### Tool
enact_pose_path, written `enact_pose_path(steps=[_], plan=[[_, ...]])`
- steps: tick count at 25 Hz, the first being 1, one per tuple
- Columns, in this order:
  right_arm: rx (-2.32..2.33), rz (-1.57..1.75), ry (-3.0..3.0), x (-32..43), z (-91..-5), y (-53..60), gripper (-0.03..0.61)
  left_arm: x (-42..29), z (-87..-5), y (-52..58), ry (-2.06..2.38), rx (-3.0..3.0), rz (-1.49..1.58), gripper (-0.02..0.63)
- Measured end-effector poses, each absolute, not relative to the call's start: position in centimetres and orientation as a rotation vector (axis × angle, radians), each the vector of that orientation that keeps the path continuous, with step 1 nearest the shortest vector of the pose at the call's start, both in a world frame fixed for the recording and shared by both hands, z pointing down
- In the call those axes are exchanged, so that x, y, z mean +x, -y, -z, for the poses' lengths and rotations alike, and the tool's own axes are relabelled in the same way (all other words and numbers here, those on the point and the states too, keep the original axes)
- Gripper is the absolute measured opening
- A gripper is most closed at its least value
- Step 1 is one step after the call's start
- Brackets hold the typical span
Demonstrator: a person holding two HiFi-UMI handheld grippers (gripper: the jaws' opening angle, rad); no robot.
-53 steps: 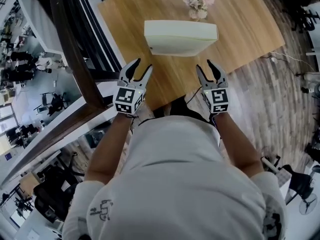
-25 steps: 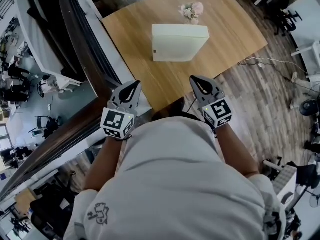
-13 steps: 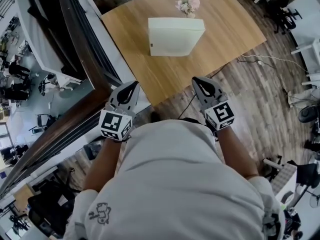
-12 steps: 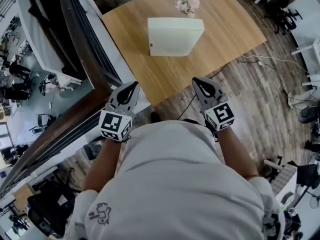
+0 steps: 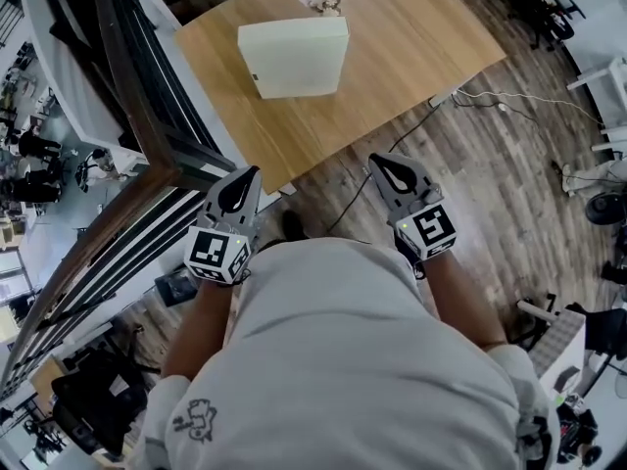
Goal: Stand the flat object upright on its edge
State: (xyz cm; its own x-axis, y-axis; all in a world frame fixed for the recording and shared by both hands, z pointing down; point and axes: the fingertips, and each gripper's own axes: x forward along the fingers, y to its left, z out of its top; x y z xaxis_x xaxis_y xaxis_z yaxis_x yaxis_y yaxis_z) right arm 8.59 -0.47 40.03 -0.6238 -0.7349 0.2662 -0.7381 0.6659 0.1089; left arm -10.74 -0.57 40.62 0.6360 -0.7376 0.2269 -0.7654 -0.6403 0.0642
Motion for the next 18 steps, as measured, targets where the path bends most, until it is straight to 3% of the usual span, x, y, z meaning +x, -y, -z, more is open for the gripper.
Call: enact_pose_path(steps=[18], plan=[[1.052, -0.004, 2.681, 19.8, -39.7, -10.4, 0.005, 1.4, -39.9, -11.5, 1.387, 2.638, -0.204, 0.006]])
